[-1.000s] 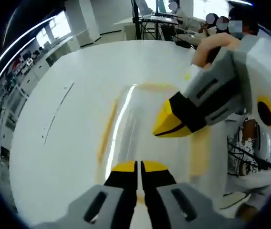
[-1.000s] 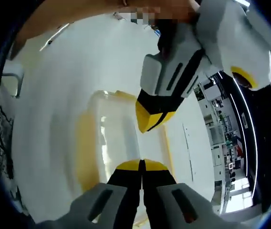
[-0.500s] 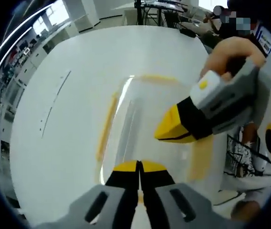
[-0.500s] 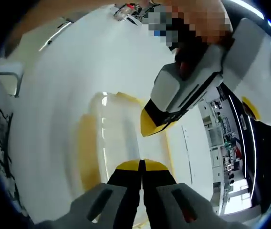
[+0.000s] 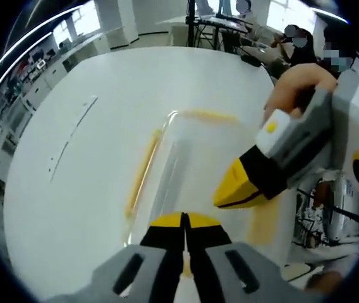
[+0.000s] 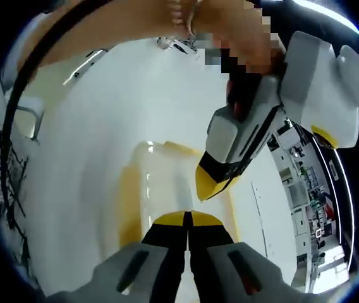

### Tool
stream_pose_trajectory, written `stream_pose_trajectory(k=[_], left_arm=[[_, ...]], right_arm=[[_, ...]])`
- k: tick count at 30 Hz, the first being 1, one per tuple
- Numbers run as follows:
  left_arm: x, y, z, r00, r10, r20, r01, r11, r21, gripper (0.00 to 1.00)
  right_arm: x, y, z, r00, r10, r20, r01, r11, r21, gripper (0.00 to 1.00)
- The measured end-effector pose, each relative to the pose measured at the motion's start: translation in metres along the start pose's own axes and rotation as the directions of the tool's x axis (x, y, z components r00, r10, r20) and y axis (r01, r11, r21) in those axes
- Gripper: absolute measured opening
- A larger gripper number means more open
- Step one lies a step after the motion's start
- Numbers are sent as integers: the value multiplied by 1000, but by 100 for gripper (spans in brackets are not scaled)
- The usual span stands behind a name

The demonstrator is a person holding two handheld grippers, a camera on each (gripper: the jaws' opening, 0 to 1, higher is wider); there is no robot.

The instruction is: Snap each plastic latch of the storage box into its locked position after aligning the lid with the box until every specified latch is closed and the lid sits flush.

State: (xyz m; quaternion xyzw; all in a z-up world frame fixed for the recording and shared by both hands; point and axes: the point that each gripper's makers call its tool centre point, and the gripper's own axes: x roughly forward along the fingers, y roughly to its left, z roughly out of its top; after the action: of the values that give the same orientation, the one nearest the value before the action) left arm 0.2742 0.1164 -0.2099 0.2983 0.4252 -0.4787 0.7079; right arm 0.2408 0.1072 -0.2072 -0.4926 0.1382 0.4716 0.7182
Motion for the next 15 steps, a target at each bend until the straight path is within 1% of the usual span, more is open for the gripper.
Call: stream_pose_trajectory(k=[1,3,4,5,7,10,11,12,14,15], left_arm=[[1,-1,0,1000,5,-20,-5,1000,11,0],[1,-2,0,1000,8,-30,-7,1000,22,0],[1,0,0,999,5,-33,-4,1000,23,0],[1,1,0,999,-3,-34,4,1000,20,0],[1,0,0,999,-21,-31,20,1000,-16,0],[2,-1,0,999,-11,-35,11,1000,1,0],[2,-1,0,999,-5,-48,5,1000,12,0],[2,1,2,998,-2,-55,3,1000,16,0],[2,0,0,997,8,-72,-7,1000,15,0],[2,0,0,996,16,-84,-14,1000,23,0]], right_arm=[[-2,1,-2,1000,1,-3,-1,1000,8,0],[-7,5,-4,1000,-8,3,8,1000,25,0],[-8,7,-4,1000,-16,15,16,1000,22,0],[-8,8,-2,999,-25,33,24,999,30,0],[-8,9,-2,998,-43,39,42,998,39,0],[-10,11,0,994,-98,51,97,995,30,0],[-11,8,2,991,-122,55,122,993,3,0],[-11,8,3,989,-135,60,135,991,3,0],[-15,13,6,982,-172,76,173,985,-1,0],[-19,11,8,975,-201,92,201,979,10,0]])
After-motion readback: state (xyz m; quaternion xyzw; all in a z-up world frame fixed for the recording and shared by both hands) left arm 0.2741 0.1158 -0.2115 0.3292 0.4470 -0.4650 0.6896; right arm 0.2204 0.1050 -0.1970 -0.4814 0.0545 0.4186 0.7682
